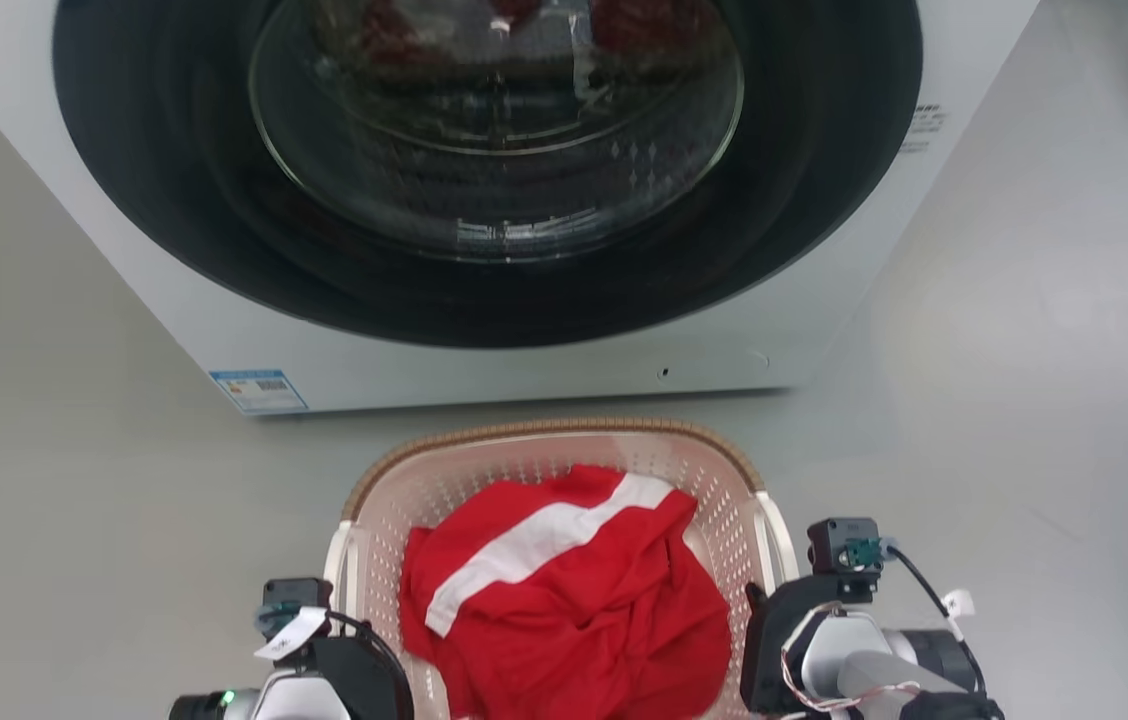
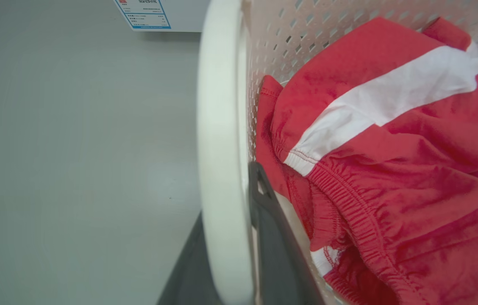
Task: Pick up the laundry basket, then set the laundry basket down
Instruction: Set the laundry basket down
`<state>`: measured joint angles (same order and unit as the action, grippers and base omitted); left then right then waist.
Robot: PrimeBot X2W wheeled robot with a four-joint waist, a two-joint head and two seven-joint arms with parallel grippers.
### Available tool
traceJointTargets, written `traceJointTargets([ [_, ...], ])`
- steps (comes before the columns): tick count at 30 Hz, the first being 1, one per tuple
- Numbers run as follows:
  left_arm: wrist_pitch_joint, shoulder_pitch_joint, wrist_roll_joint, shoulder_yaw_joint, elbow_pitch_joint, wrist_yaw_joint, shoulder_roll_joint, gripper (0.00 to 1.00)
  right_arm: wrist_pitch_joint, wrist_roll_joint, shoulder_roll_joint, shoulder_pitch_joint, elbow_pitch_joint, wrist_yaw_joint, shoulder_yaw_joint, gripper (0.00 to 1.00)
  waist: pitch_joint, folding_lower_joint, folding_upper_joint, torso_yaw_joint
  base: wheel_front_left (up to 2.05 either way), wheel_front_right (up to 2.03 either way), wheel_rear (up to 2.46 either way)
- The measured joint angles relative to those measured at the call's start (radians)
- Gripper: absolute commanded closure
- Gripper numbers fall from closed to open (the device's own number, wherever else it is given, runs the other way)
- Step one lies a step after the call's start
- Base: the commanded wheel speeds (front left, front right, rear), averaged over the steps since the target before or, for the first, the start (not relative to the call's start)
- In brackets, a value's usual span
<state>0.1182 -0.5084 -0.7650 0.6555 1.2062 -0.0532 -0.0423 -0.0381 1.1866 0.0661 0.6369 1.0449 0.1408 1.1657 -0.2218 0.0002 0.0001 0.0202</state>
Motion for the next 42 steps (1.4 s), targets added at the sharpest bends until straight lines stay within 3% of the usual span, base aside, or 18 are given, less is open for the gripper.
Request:
traceJointTargets([
  [30,0.07,-0.278,0.006,-0.015,-0.043,-0.026,-0.002,1.0,-0.088,-0.034,0.008,0.299,0.059,0.0,-0.025,1.0,-0.445,0.0,0.0001,0.019,0.0,0.0,0.0],
  [42,0.096,-0.318,0.01,-0.017,-0.04,-0.026,-0.001,1.0,-0.123,-0.036,0.008,0.344,0.07,0.0,-0.023,1.0,-0.553,-0.0002,0.0,0.024,0.0,0.0,0.0],
])
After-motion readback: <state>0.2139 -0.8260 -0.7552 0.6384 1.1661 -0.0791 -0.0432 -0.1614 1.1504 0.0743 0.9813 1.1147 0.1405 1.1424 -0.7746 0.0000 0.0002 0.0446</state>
